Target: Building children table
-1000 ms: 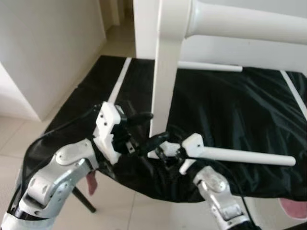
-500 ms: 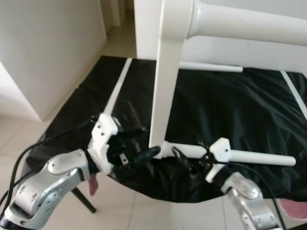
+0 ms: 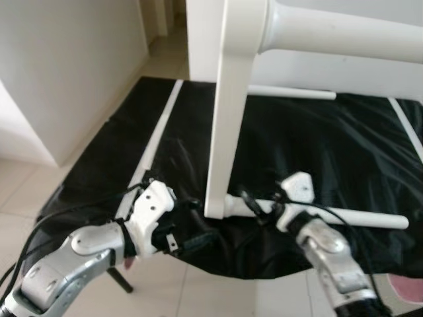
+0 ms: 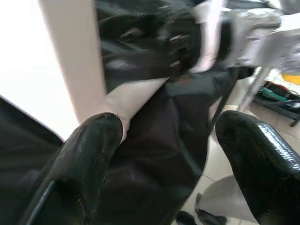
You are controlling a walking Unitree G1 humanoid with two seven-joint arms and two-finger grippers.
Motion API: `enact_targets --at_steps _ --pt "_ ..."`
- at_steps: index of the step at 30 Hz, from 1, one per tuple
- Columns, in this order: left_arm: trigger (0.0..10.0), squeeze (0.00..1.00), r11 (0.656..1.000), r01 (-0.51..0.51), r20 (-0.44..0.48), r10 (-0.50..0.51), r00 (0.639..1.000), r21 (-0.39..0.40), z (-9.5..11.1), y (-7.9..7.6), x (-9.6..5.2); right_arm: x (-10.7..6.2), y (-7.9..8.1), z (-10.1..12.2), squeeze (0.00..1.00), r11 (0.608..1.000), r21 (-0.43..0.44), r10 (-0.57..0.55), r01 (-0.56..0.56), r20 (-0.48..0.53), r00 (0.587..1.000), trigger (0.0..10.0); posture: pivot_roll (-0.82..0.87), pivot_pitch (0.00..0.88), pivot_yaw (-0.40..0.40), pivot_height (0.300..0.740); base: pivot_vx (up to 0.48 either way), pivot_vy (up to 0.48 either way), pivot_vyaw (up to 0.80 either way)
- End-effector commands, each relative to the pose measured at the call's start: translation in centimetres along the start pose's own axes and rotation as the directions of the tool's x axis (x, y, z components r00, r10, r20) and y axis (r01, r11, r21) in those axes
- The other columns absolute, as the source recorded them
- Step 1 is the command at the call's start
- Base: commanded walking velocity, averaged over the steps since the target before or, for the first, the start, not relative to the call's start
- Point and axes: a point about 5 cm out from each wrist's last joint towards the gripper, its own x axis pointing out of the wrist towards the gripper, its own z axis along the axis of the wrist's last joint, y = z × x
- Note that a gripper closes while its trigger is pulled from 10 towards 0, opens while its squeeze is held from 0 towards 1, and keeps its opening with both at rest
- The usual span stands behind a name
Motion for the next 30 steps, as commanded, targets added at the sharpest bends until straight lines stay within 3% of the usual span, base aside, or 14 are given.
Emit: enact_targets --at_steps 1,3,7,12,17,23,30 --pt "10.0 0.00 0.967 0.255 -0.005 -0.255 0.967 0.008 0.1 -1.6 -0.2 0.2 0.2 -0.3 0.00 1.000 -0.006 0.019 -0.019 -0.018 1.000 10.0 0.09 0.013 0.002 0.740 0.000 0.000 0.00" --pt "10.0 0.00 0.967 0.255 -0.007 -0.255 0.967 0.008 0.0 -1.7 -0.2 0.5 0.5 -0.4 0.00 0.999 0.004 0.034 -0.034 -0.020 0.999 10.0 0.10 0.012 0.000 0.740 0.000 0.000 0.00" --pt "10.0 0.00 0.971 0.238 -0.013 -0.238 0.971 0.011 -0.1 -1.6 -0.5 2.1 2.8 -0.8 0.00 0.981 0.063 0.188 -0.186 -0.039 0.981 10.0 0.12 0.005 -0.009 0.740 0.000 0.000 0.00" --pt "10.0 0.00 0.973 0.228 -0.015 -0.228 0.973 0.015 -0.1 -1.4 -0.7 2.8 3.7 -0.9 0.00 0.967 0.081 0.245 -0.242 -0.040 0.969 10.0 0.13 0.000 -0.012 0.740 0.000 0.000 0.00" --pt "10.0 0.00 0.975 0.223 -0.018 -0.222 0.975 0.019 -0.1 -1.3 -0.7 3.7 4.4 -1.1 0.00 0.960 0.088 0.271 -0.267 -0.034 0.962 10.0 0.13 0.000 -0.015 0.740 0.000 0.000 0.00" --pt "10.0 0.00 0.976 0.214 -0.013 -0.214 0.977 0.030 0.0 -1.2 -0.6 6.3 6.2 -1.4 0.00 0.952 0.126 0.282 -0.277 -0.024 0.959 10.0 0.13 0.000 -0.020 0.740 0.000 0.000 0.00" --pt "10.0 0.00 0.977 0.211 -0.001 -0.211 0.977 0.026 0.2 -1.5 -0.6 6.7 5.3 -1.1 0.00 0.970 0.105 0.220 -0.218 -0.008 0.975 10.0 0.14 0.000 -0.028 0.740 0.000 0.000 0.00"
